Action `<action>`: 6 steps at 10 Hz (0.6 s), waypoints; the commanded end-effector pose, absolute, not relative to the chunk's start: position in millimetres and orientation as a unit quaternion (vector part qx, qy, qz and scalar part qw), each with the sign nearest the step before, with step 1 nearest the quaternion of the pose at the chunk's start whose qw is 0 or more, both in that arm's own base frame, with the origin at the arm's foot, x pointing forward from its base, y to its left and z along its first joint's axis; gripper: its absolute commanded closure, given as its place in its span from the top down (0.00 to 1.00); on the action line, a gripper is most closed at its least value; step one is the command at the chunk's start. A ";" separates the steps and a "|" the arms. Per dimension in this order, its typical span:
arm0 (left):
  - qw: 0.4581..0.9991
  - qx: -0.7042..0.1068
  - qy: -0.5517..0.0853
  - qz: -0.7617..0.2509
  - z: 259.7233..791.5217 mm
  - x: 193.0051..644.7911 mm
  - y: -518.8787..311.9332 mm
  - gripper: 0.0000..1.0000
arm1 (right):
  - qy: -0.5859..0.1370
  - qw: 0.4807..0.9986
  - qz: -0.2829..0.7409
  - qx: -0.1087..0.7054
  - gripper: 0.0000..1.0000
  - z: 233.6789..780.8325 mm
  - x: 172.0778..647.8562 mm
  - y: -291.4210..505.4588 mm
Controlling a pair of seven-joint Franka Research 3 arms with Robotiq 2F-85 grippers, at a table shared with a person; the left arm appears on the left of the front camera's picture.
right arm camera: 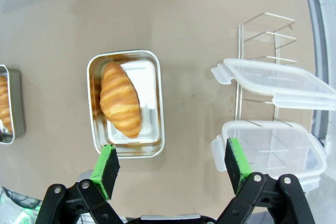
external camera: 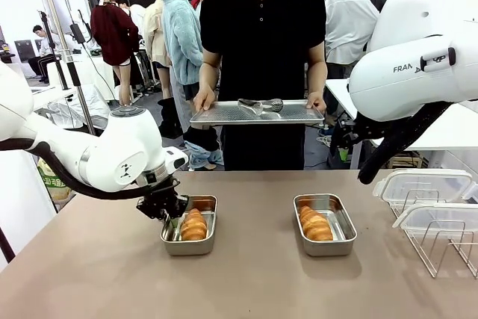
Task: Place the bread in airtight containers.
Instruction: Once an object is inside an Airtight Container , place the container in the center of the table.
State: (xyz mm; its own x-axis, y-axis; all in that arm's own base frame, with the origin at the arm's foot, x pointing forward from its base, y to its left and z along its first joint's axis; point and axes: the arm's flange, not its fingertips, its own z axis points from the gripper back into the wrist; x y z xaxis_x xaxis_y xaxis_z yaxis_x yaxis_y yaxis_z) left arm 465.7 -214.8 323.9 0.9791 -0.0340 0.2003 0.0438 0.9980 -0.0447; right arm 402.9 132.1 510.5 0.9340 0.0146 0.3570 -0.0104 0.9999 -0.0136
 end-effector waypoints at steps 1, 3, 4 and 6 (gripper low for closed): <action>0.995 -0.026 -0.098 -0.018 325.6 468.9 -216.6 0.80 | -0.184 0.983 0.001 -0.006 1.00 510.5 402.6 133.5; 0.995 -0.029 -0.095 -0.011 331.8 469.3 -216.7 1.00 | -0.184 0.983 0.001 -0.006 1.00 510.5 402.6 133.5; 0.996 -0.026 -0.088 -0.009 338.2 468.9 -217.5 1.00 | -0.184 0.983 0.001 -0.006 1.00 510.5 402.6 133.5; 0.997 -0.020 -0.071 -0.005 346.4 465.8 -217.8 1.00 | -0.184 0.983 0.001 -0.006 1.00 510.5 402.6 133.5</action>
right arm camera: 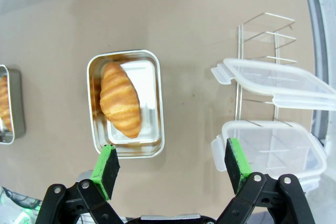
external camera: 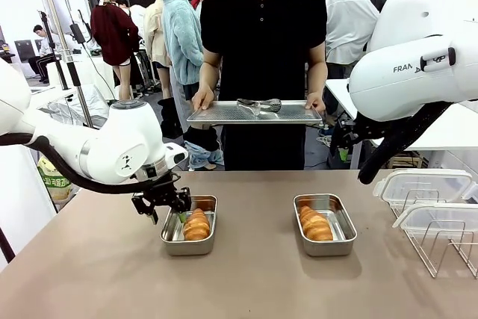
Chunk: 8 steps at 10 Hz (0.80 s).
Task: Place the bread in airtight containers.
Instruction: Once an object is inside an Airtight Container , place the container in the center of the table.
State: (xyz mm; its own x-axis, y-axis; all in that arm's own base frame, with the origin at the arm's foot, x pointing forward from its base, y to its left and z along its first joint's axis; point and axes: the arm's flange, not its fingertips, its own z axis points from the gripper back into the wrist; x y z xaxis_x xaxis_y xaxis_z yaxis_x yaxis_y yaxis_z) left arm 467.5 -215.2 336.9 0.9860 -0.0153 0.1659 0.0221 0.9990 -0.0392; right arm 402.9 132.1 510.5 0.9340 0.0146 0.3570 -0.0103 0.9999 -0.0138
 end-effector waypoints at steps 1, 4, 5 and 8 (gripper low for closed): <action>0.998 -0.021 -0.065 -0.004 349.7 464.0 -218.0 1.00 | -0.184 0.983 0.001 -0.006 1.00 510.5 402.6 133.5; 0.999 -0.013 -0.051 0.004 352.3 463.7 -217.9 1.00 | -0.184 0.983 0.001 -0.006 1.00 510.5 402.6 133.5; 0.999 -0.003 -0.043 0.003 350.5 464.1 -217.2 1.00 | -0.184 0.983 0.001 -0.006 1.00 510.5 402.6 133.5; 0.998 -0.010 -0.059 -0.005 346.5 464.2 -215.1 1.00 | -0.184 0.983 0.001 -0.006 1.00 510.5 402.6 133.5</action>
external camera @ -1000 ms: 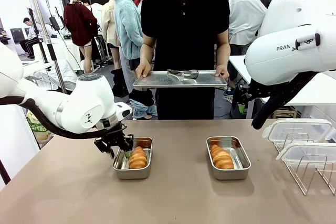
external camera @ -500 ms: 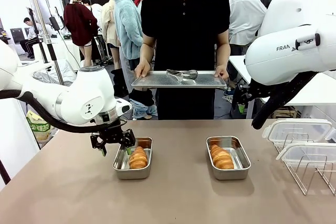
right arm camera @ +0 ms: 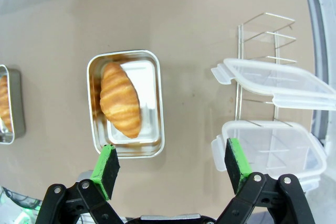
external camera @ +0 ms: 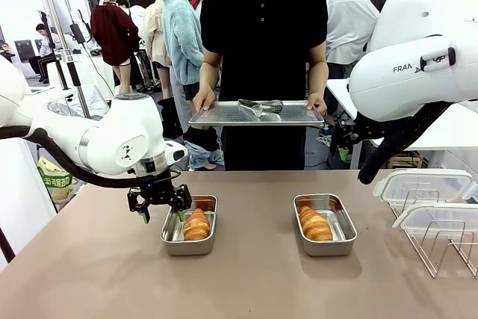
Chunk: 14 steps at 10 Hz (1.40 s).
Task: Place the bread in airtight containers.
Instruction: Once an object is inside an Airtight Container , place the container in the center of the table, then pick up one Airtight Container lid and hand it to the human.
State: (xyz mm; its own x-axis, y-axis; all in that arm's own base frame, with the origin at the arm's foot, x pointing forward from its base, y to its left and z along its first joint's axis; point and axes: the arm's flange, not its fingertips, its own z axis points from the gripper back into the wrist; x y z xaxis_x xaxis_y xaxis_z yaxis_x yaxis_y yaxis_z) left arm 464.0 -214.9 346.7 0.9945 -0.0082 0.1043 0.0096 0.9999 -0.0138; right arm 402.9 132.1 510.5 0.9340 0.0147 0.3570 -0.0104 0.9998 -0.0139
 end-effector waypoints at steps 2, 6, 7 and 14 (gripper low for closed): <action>0.998 -0.010 -0.059 -0.005 346.5 464.2 -215.1 1.00 | -0.184 0.983 0.001 -0.006 1.00 510.5 402.6 133.5; 0.998 -0.010 -0.059 -0.005 346.5 464.2 -215.1 1.00 | -0.184 0.983 0.001 -0.006 1.00 510.5 402.6 133.5; 0.999 -0.007 -0.052 -0.004 346.8 464.1 -214.9 1.00 | -0.184 0.983 0.001 -0.006 1.00 510.5 402.6 133.5; 0.997 -0.015 -0.058 -0.044 445.3 440.8 -235.6 1.00 | -0.184 0.983 0.001 -0.006 1.00 510.5 402.6 133.5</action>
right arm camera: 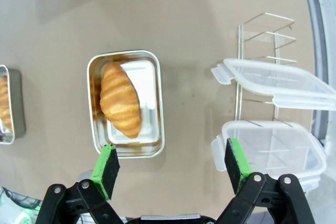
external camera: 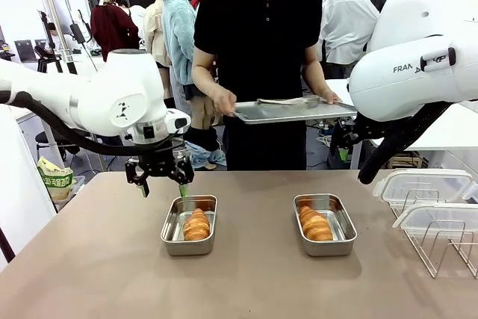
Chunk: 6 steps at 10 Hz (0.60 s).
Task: Place the bread in airtight containers.
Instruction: Pick up one Airtight Container lid and hand it to the human.
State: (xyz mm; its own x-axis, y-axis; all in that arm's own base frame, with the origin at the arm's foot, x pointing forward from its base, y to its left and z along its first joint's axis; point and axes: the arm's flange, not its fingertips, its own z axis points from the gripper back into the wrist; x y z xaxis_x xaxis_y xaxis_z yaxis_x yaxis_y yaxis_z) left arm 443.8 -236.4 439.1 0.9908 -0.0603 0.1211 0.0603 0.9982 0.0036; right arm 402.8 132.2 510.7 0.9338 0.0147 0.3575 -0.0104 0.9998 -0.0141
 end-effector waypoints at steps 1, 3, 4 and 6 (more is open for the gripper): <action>0.997 -0.020 -0.064 -0.048 454.4 438.4 -238.2 1.00 | -0.184 0.983 0.001 -0.006 1.00 510.5 402.6 133.5; 0.995 -0.017 -0.081 -0.058 466.5 432.6 -241.5 1.00 | -0.184 0.983 0.001 -0.006 1.00 510.5 402.6 133.5; 0.995 -0.019 -0.077 -0.056 465.1 435.3 -240.5 1.00 | -0.184 0.983 0.001 -0.006 1.00 510.5 402.6 133.5; 0.995 -0.009 -0.084 -0.048 464.6 435.4 -244.0 1.00 | -0.184 0.983 0.001 -0.006 1.00 510.5 402.6 133.5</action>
State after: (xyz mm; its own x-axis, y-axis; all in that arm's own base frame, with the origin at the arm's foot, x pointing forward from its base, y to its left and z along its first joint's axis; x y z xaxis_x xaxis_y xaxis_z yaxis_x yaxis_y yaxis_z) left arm 435.1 -243.8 465.3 0.9807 -0.0976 0.1697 0.1004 0.9949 -0.0083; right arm 402.8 132.2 510.8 0.9337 0.0147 0.3577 -0.0104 0.9998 -0.0141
